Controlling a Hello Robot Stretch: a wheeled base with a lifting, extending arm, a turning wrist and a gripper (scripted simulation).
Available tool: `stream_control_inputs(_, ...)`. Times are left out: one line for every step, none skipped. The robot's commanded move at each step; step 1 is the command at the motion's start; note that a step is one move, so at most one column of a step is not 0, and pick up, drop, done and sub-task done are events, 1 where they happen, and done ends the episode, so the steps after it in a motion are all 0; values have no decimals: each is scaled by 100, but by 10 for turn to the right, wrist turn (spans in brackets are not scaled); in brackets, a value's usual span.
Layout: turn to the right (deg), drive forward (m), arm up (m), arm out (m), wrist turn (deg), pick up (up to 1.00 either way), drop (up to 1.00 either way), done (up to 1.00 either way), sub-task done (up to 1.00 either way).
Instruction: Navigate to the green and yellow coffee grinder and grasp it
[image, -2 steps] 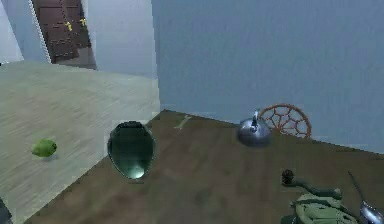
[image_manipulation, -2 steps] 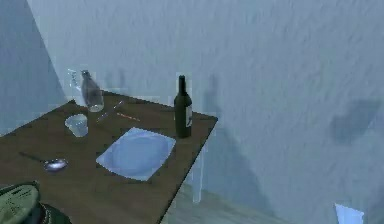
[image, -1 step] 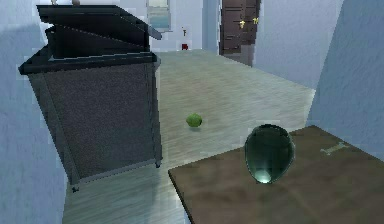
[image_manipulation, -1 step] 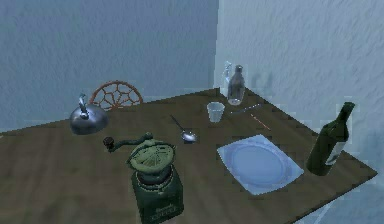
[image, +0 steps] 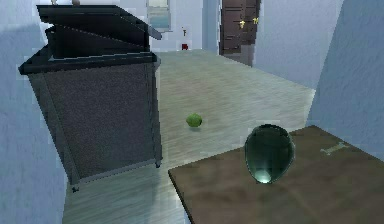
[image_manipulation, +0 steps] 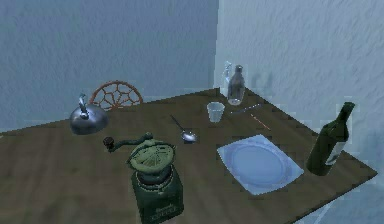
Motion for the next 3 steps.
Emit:
stream_control_inputs(0, 0, 36, 0, 0, 0, 0, 0, 0)
stream_control_inputs(0, 0, 0, 8, 0, 0, 0, 0, 0)
stream_control_inputs(0, 0, 0, 0, 450, 0, 0, 0, 0)
